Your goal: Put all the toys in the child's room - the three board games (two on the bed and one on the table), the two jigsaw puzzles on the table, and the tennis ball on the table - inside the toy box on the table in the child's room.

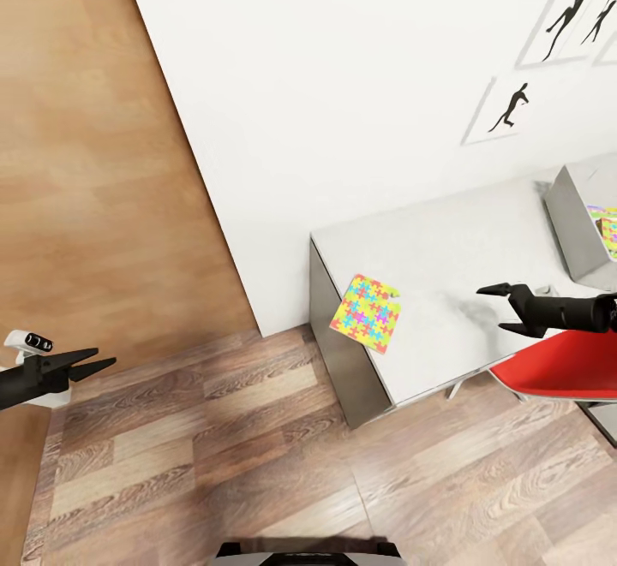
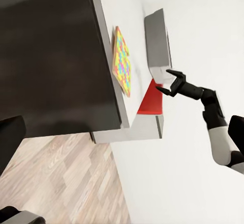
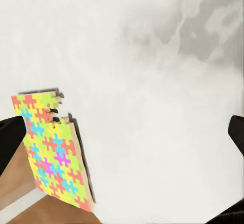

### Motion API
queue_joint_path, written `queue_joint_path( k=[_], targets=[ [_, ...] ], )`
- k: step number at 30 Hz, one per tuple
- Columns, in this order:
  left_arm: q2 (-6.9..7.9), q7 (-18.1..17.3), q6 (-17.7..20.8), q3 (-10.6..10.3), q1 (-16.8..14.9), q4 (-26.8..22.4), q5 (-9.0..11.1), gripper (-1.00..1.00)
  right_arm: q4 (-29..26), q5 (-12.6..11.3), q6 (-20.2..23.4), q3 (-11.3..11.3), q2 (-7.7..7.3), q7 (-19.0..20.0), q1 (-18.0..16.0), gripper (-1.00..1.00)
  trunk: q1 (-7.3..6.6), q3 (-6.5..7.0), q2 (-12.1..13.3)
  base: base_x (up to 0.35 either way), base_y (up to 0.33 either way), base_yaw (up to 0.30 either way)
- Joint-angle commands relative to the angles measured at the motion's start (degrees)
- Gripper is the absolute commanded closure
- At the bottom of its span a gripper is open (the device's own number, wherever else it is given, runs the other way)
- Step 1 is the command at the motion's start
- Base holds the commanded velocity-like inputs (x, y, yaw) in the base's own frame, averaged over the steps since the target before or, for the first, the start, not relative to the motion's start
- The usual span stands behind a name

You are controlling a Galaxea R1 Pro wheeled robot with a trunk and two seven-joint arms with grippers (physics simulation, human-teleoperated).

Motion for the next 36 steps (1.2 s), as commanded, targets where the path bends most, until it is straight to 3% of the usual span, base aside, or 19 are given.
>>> queue_joint_path(
  k=[1, 13, 28, 36],
  targets=[
    [0.03, -0.2, 0.61, -0.05, -0.03, -0.01, 0.03, -1.0, 0.39, -0.55, 0.14, -0.03, 0.04, -0.59, 0.05, -1.0, 0.03, -0.08, -0.1, -0.007, 0.0, 0.0],
    [0.03, -0.2, 0.53, -0.07, -0.03, -0.01, -0.01, -1.0, 2.67, -0.51, 0.14, 0.0, 0.08, -0.6, 1.8, -1.0, 0.03, -0.08, -0.1, -0.067, -0.019, 0.0],
    [0.03, -0.2, 0.5, 0.0, -0.03, -0.01, 0.0, -1.0, 5.14, -0.25, 0.14, 0.12, -0.18, -0.57, 1.86, -1.0, 0.03, -0.08, -0.1, -0.217, -0.165, 0.0],
    [0.03, -0.2, 0.51, 0.0, -0.03, -0.01, -0.02, -1.0, 7.58, 0.06, 0.14, 4.32, -0.22, -0.57, 1.87, -1.0, 0.03, -0.08, -0.1, -0.097, -0.077, 0.0]
  ],
)
